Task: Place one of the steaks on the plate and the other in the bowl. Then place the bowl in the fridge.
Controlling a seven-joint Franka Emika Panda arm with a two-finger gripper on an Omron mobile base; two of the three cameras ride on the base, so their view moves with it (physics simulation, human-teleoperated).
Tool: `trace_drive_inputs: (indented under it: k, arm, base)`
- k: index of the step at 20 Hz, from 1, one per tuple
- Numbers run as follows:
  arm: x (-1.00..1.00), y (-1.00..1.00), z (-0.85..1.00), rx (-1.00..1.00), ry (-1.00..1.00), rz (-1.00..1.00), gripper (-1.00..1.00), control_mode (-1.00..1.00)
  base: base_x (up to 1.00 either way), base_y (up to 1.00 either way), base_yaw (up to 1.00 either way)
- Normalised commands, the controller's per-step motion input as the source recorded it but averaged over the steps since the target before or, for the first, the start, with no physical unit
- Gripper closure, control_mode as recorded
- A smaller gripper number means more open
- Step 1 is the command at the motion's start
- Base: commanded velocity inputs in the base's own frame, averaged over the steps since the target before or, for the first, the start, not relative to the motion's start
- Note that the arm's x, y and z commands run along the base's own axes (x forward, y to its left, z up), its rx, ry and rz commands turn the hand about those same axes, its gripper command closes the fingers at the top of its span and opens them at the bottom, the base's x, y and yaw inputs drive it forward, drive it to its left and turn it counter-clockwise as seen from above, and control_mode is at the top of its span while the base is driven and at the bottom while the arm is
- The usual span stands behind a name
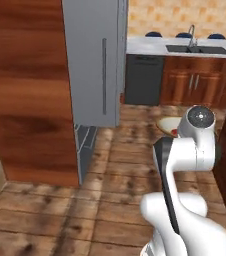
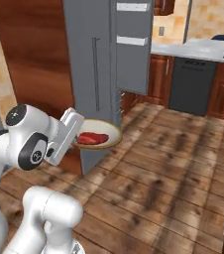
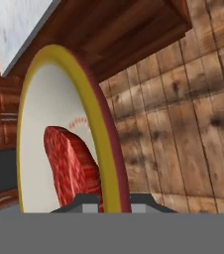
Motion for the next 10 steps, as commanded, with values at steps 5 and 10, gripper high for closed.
trace_drive_inputs:
  k: [5,10]
  arm:
    - [0.00,0.00,0.00,0.00,0.00,0.00,1.00,1.00]
    - [0.00,0.00,0.00,0.00,0.00,0.00,1.00,1.00]
  base:
    - [0.38,-0.14,-0.38]
    - [0.86,-0.58,-0.03]
